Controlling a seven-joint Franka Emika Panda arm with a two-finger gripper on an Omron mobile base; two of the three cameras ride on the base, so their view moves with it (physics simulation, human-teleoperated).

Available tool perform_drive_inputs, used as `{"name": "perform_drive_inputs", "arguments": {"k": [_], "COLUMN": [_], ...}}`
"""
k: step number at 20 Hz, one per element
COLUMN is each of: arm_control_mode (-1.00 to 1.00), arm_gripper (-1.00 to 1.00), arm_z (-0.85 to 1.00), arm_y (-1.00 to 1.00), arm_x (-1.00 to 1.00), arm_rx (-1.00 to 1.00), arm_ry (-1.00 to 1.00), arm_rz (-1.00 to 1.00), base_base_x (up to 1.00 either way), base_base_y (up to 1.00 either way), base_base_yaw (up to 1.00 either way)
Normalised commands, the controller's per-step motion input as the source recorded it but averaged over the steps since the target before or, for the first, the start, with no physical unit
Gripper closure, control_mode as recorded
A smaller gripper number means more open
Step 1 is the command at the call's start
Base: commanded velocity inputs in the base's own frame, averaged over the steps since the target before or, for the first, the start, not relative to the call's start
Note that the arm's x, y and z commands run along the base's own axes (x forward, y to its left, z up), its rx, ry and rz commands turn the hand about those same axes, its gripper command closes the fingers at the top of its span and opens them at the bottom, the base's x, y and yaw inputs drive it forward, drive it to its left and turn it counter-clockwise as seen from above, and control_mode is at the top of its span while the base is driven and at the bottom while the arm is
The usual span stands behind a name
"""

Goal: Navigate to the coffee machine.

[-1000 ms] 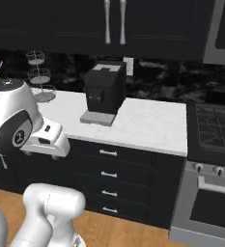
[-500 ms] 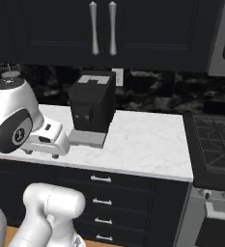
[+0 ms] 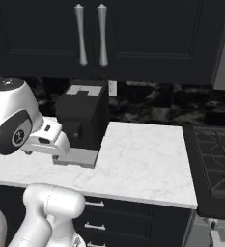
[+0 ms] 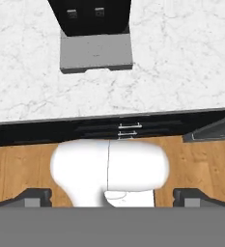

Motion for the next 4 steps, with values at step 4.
{"name": "perform_drive_inputs", "arguments": {"k": [4], "arm_control_mode": [1.0], "arm_gripper": [-1.0], "arm_z": [0.0], "arm_y": [0.0], "arm_x": [0.0], "arm_rx": [0.0], "arm_ry": [0.0], "arm_rz": [0.0], "base_base_x": [0.41], "base_base_y": [0.0], "base_base_yaw": [0.04]}}
